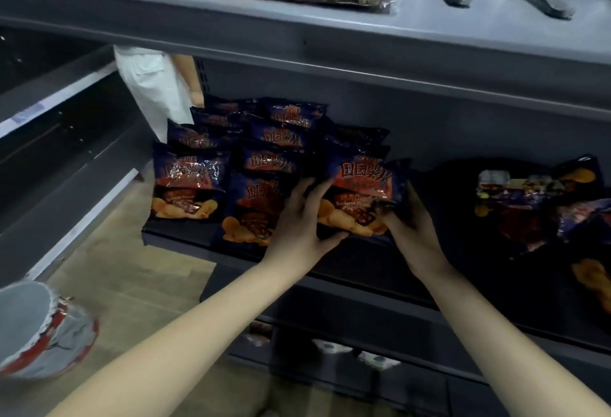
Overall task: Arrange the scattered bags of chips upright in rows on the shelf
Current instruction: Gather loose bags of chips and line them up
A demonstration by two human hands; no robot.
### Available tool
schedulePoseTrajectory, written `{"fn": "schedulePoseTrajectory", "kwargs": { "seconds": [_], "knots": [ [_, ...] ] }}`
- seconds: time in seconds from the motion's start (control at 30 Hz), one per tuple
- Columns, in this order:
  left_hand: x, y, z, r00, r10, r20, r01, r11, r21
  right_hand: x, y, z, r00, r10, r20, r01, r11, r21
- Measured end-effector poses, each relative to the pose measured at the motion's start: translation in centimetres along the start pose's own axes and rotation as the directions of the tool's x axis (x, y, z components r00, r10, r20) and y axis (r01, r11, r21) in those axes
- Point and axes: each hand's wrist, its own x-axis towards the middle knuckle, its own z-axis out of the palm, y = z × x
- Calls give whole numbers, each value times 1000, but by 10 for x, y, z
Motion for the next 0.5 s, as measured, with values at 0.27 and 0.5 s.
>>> {"fn": "schedulePoseTrajectory", "kwargs": {
  "seconds": [0.27, 0.5],
  "knots": [
    [8, -13, 5, 982, 130, 139, -173, 913, 370, -11, 13, 3, 982, -134, -136, 77, 929, -363],
    [12, -21, 16, 952, 132, 277, -275, 770, 576, -3, 33, 11, 997, -72, -17, 43, 755, -654]
  ]
}}
